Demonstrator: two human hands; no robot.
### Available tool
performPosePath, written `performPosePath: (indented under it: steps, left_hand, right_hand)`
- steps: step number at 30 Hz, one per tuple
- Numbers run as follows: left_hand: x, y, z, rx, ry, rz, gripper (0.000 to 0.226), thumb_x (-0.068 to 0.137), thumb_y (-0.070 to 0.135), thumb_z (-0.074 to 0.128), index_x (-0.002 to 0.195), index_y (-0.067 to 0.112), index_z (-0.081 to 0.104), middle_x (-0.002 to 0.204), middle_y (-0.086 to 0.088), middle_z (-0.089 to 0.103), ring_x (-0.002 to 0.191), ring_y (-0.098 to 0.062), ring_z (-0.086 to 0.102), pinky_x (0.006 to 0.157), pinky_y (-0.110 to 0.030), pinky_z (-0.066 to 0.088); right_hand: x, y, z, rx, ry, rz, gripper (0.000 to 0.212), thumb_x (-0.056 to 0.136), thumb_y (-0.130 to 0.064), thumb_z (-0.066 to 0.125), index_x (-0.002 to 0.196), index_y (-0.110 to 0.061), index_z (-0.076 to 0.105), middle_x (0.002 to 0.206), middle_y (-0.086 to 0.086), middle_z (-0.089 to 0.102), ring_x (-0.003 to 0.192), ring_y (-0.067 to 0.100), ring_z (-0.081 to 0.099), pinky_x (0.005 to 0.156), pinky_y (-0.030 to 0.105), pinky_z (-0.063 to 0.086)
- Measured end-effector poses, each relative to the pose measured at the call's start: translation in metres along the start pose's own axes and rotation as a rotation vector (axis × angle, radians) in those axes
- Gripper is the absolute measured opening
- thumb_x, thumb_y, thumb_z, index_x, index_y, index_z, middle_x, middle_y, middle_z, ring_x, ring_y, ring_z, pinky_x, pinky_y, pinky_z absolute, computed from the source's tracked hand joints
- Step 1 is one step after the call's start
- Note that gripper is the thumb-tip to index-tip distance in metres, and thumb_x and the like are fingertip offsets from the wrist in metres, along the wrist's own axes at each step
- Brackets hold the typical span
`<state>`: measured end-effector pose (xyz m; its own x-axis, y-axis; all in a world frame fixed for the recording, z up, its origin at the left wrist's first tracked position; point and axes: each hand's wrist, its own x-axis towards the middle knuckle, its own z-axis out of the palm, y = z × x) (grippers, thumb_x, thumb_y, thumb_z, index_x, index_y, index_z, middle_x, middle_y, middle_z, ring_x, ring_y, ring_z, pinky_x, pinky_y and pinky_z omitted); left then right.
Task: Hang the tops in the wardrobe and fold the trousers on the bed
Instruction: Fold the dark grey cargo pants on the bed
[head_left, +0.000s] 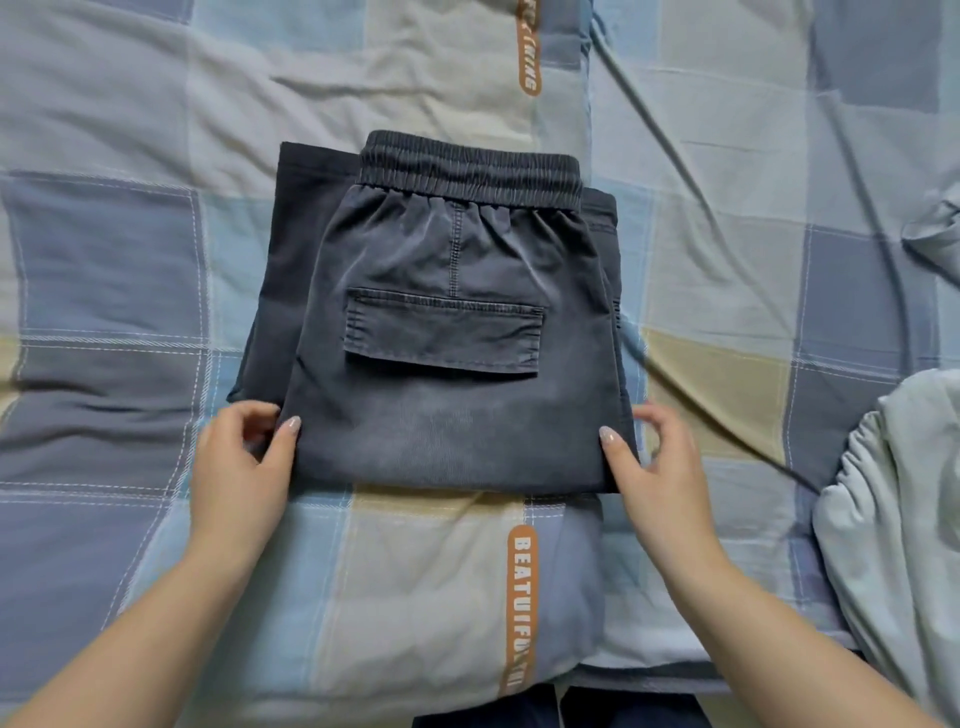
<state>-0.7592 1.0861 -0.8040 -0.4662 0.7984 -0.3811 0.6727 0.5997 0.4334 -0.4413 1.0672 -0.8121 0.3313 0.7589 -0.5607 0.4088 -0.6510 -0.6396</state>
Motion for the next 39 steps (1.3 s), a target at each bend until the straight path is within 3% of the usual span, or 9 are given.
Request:
performPosePath:
  steps: [3, 9, 18, 22, 25, 27, 30, 34, 39]
  left_hand:
    - [0.012, 0.035, 0.006, 0.072, 0.13, 0.406, 0.039, 0.087, 0.028, 0.057, 0.121, 0.009, 0.056, 0.126, -0.012, 0.055, 0.121, -0.027, 0.044, 0.103, -0.041, 0.032]
    - [0.055, 0.125, 0.068, 0.475, -0.06, 0.998, 0.067, 0.088, 0.038, 0.05, 0.145, 0.008, 0.035, 0.154, -0.013, 0.031, 0.144, -0.03, 0.023, 0.113, -0.058, 0.017]
    - [0.097, 0.091, 0.068, 0.847, -0.082, 0.783, 0.085, 0.085, 0.071, 0.01, 0.153, 0.021, 0.001, 0.161, -0.004, -0.006, 0.148, -0.021, -0.009, 0.117, -0.055, 0.0]
    - [0.093, 0.06, 0.045, 0.408, 0.013, 0.574, 0.086, 0.088, 0.058, 0.049, 0.152, 0.014, 0.012, 0.16, -0.015, 0.007, 0.147, -0.031, 0.007, 0.118, -0.048, 0.01]
    - [0.091, 0.035, 0.029, 0.117, 0.021, 0.25, 0.091, 0.083, 0.058, 0.059, 0.151, 0.013, 0.018, 0.154, -0.015, 0.027, 0.142, -0.029, 0.024, 0.116, -0.043, 0.022]
    - [0.091, 0.031, 0.02, -0.037, -0.069, 0.148, 0.077, 0.079, 0.061, 0.062, 0.14, 0.019, 0.04, 0.138, -0.006, 0.05, 0.127, -0.023, 0.046, 0.105, -0.039, 0.038]
    - [0.089, 0.039, 0.014, -0.251, -0.255, 0.022, 0.058, 0.078, 0.061, 0.064, 0.121, 0.023, 0.056, 0.115, 0.006, 0.064, 0.104, -0.013, 0.06, 0.087, -0.031, 0.047]
    - [0.078, 0.056, 0.014, -0.345, -0.519, -0.014, 0.044, 0.078, 0.051, 0.072, 0.115, 0.03, 0.06, 0.112, 0.009, 0.068, 0.102, -0.01, 0.064, 0.088, -0.03, 0.05]
    - [0.052, 0.08, 0.001, -0.517, -0.483, -0.088, 0.016, 0.087, 0.025, 0.067, 0.102, 0.022, 0.064, 0.096, 0.004, 0.072, 0.088, -0.011, 0.069, 0.069, -0.025, 0.052]
  right_hand:
    - [0.022, -0.043, 0.009, -0.271, 0.098, -0.459, 0.057, 0.085, -0.03, 0.057, 0.136, -0.008, 0.045, 0.15, 0.011, 0.032, 0.141, 0.024, 0.024, 0.115, 0.035, 0.019]
    - [0.089, -0.087, 0.063, -0.821, -0.009, -0.95, 0.064, 0.083, -0.04, 0.039, 0.139, -0.009, 0.045, 0.151, 0.013, 0.035, 0.141, 0.028, 0.03, 0.11, 0.057, 0.02]
    - [0.127, -0.042, 0.027, -1.047, -0.091, -0.866, 0.075, 0.089, -0.059, 0.022, 0.149, -0.015, 0.026, 0.158, 0.007, 0.02, 0.145, 0.022, 0.019, 0.117, 0.047, 0.008]
    - [0.108, -0.036, 0.013, -0.55, 0.01, -0.694, 0.074, 0.089, -0.047, 0.052, 0.148, -0.01, 0.027, 0.157, 0.01, 0.02, 0.144, 0.023, 0.017, 0.117, 0.033, 0.012]
    - [0.095, -0.033, 0.009, 0.033, -0.085, -0.089, 0.074, 0.088, -0.039, 0.063, 0.148, -0.014, 0.027, 0.145, 0.0, 0.039, 0.13, 0.013, 0.041, 0.105, 0.023, 0.031]
    - [0.095, -0.026, 0.01, 0.33, -0.262, 0.154, 0.052, 0.088, -0.039, 0.063, 0.133, -0.016, 0.052, 0.125, -0.003, 0.062, 0.107, 0.012, 0.062, 0.09, 0.026, 0.047]
    - [0.097, -0.026, 0.011, 0.453, -0.329, 0.216, 0.04, 0.084, -0.04, 0.068, 0.116, -0.015, 0.063, 0.107, 0.002, 0.072, 0.095, 0.017, 0.07, 0.08, 0.031, 0.055]
    - [0.093, -0.031, 0.013, 0.379, -0.264, 0.113, 0.034, 0.082, -0.034, 0.072, 0.109, -0.022, 0.056, 0.104, -0.004, 0.069, 0.092, 0.014, 0.068, 0.079, 0.032, 0.055]
    - [0.08, -0.043, -0.002, 0.384, -0.307, 0.066, 0.023, 0.088, -0.025, 0.066, 0.11, -0.02, 0.06, 0.107, 0.0, 0.069, 0.096, 0.018, 0.067, 0.086, 0.036, 0.054]
